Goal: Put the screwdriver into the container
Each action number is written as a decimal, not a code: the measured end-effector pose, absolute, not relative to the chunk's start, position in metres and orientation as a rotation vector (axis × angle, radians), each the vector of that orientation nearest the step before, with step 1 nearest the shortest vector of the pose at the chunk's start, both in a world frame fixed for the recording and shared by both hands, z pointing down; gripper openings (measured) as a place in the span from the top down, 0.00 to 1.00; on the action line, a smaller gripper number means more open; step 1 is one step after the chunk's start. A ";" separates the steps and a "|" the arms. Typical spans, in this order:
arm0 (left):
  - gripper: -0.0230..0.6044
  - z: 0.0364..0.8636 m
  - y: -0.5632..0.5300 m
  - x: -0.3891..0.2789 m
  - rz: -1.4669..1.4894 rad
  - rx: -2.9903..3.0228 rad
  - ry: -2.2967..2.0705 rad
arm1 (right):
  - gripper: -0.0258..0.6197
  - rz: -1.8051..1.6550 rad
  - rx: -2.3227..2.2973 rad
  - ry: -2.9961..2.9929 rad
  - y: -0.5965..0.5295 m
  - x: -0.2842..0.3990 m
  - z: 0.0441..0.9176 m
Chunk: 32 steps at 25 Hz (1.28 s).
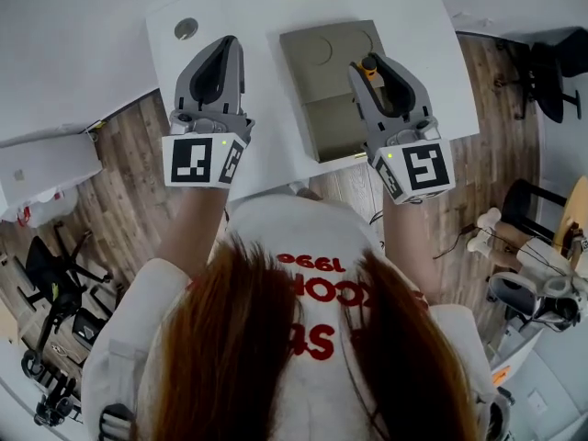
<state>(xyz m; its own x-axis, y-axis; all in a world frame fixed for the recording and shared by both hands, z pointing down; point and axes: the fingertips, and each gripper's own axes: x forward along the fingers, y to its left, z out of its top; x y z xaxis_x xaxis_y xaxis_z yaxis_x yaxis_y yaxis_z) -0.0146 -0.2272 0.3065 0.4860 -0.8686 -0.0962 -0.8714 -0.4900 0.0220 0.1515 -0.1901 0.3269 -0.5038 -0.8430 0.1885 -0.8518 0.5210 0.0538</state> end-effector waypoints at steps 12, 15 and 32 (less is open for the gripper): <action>0.95 0.349 -0.211 -0.003 -0.009 -2.779 1.577 | 0.78 0.198 0.964 -2.207 -0.155 0.146 0.487; 0.95 0.357 -0.209 0.002 -0.030 -2.815 1.556 | 0.77 0.129 0.843 -2.112 -0.148 0.144 0.513; 0.95 0.368 -0.200 -0.003 -0.072 -2.842 1.559 | 0.72 0.430 0.819 -2.139 -0.130 0.135 0.554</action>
